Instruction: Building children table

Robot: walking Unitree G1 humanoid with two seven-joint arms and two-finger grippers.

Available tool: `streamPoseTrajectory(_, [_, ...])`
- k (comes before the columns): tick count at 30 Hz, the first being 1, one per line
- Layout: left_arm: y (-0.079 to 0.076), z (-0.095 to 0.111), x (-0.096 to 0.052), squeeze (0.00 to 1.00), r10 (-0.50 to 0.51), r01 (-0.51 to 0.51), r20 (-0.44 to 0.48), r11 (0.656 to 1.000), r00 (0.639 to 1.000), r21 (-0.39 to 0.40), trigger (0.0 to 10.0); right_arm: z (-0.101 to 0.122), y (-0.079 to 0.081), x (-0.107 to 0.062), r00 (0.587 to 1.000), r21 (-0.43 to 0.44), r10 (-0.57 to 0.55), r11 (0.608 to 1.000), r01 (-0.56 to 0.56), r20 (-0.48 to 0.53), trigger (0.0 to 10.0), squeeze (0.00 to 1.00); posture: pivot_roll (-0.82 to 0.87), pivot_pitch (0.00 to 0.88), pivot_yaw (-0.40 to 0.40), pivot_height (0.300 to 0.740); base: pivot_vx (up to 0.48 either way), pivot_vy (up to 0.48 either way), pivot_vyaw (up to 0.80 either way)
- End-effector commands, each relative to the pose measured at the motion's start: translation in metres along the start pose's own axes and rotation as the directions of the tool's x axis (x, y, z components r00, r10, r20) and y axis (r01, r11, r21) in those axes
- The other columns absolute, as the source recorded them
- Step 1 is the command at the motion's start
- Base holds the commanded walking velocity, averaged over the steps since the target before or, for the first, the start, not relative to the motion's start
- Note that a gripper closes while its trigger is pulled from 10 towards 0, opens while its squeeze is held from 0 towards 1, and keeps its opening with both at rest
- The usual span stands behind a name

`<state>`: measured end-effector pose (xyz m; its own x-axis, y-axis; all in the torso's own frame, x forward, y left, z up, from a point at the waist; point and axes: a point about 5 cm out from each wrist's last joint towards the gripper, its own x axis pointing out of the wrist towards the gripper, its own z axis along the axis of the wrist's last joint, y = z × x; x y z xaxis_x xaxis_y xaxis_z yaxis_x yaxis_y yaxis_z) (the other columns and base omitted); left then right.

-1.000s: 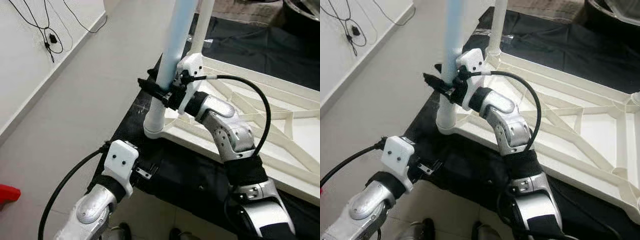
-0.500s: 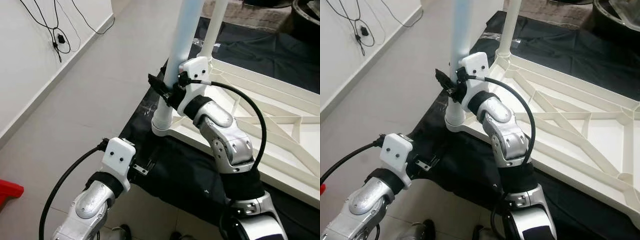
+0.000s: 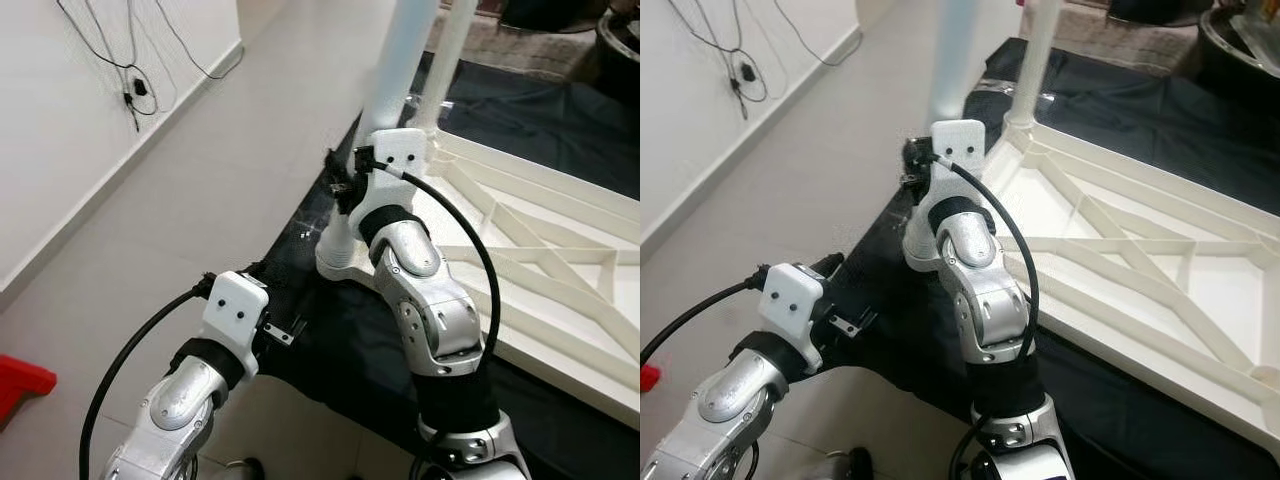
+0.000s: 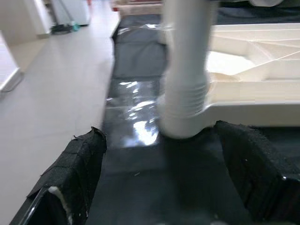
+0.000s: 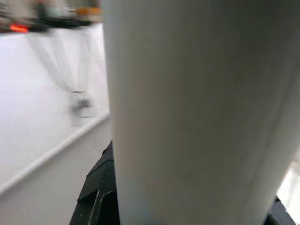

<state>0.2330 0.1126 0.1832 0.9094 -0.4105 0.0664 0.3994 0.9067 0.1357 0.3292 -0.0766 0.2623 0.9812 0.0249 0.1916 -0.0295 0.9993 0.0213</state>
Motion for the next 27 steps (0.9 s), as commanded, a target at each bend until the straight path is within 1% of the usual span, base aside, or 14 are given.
streamPoseTrajectory(1, [0.000,-0.005,-0.001,0.00,-0.006,0.006,-0.016,1.000,1.000,0.003,10.0,-0.043,-0.021,-0.006,0.958,-0.043,-0.215,0.977,0.211,-0.188,10.0,0.00,0.08,0.194,-0.064,0.740,0.000,0.000,0.00])
streamPoseTrajectory(6, [0.000,-0.004,-0.001,0.00,-0.006,0.006,-0.013,1.000,1.000,0.007,10.0,-0.034,-0.015,-0.012,0.939,-0.039,-0.327,0.945,0.325,-0.110,10.0,0.00,0.08,0.191,-0.065,0.740,0.000,0.000,0.00])
streamPoseTrajectory(11, [0.000,-0.005,0.000,0.00,-0.007,0.007,-0.013,1.000,1.000,0.010,10.0,-0.033,-0.013,-0.014,0.933,-0.027,-0.343,0.939,0.342,-0.105,10.0,0.00,0.09,0.192,-0.067,0.740,0.000,0.000,0.00])
streamPoseTrajectory(14, [0.001,-0.005,-0.001,0.00,-0.006,0.007,-0.015,1.000,1.000,0.013,10.0,-0.031,-0.007,-0.016,0.936,0.032,-0.334,0.940,0.339,-0.115,10.0,0.00,0.09,0.191,-0.066,0.740,0.000,0.000,0.00])
streamPoseTrajectory(15, [0.001,-0.005,-0.001,0.00,-0.006,0.006,-0.016,1.000,1.000,0.015,10.0,-0.021,0.000,-0.014,0.958,0.131,-0.268,0.951,0.280,-0.101,10.0,0.00,0.09,0.192,-0.066,0.740,0.000,0.000,0.00])
streamPoseTrajectory(16, [0.001,-0.005,-0.001,0.00,-0.006,0.006,-0.016,1.000,1.000,0.015,10.0,-0.021,0.000,-0.014,0.958,0.131,-0.268,0.951,0.280,-0.101,10.0,0.00,0.09,0.192,-0.066,0.740,0.000,0.000,0.00])
streamPoseTrajectory(17, [0.002,-0.006,-0.001,0.00,-0.007,0.007,-0.018,1.000,1.000,0.017,10.0,-0.005,0.008,-0.010,0.987,0.239,-0.155,0.958,0.159,-0.035,10.0,0.00,0.09,0.191,-0.063,0.740,0.000,0.000,0.00])
streamPoseTrajectory(19, [0.002,-0.006,-0.001,0.00,-0.007,0.007,-0.018,1.000,1.000,0.017,10.0,-0.005,0.008,-0.010,0.987,0.239,-0.155,0.958,0.159,-0.035,10.0,0.00,0.09,0.191,-0.063,0.740,0.000,0.000,0.00])
streamPoseTrajectory(20, [0.002,-0.006,-0.001,0.00,-0.007,0.007,-0.019,1.000,1.000,0.019,10.0,0.009,0.014,-0.006,0.998,0.321,-0.045,0.947,0.032,0.033,10.0,0.00,0.09,0.190,-0.064,0.740,0.000,0.000,0.00])
streamPoseTrajectory(21, [0.002,-0.006,-0.001,0.00,-0.007,0.007,-0.019,1.000,1.000,0.019,10.0,0.009,0.014,-0.006,0.998,0.321,-0.045,0.947,0.032,0.033,10.0,0.00,0.09,0.190,-0.064,0.740,0.000,0.000,0.00])
streamPoseTrajectory(22, [0.003,-0.006,0.001,0.00,0.001,0.000,-0.021,1.000,1.000,0.020,10.0,0.021,0.014,-0.002,0.993,0.377,0.063,0.921,-0.097,0.102,10.0,0.00,0.09,0.185,-0.062,0.740,0.000,0.000,0.00])
streamPoseTrajectory(23, [0.003,-0.006,0.001,0.00,0.001,0.000,-0.021,1.000,1.000,0.020,10.0,0.021,0.014,-0.002,0.993,0.377,0.063,0.921,-0.097,0.102,10.0,0.00,0.09,0.185,-0.062,0.740,0.000,0.000,0.00])
streamPoseTrajectory(24, [0.005,-0.006,0.003,0.21,0.009,-0.008,-0.022,1.000,1.000,0.013,10.0,0.025,0.013,0.001,0.979,0.425,0.153,0.883,-0.198,0.138,10.0,0.00,0.09,0.183,-0.060,0.740,0.000,0.000,0.00])
streamPoseTrajectory(27, [0.006,-0.006,0.004,0.21,0.014,-0.014,-0.022,1.000,1.000,0.007,10.0,0.027,0.012,0.002,0.968,0.453,0.196,0.857,-0.246,0.154,10.0,0.00,0.09,0.183,-0.060,0.740,0.000,0.000,0.00])
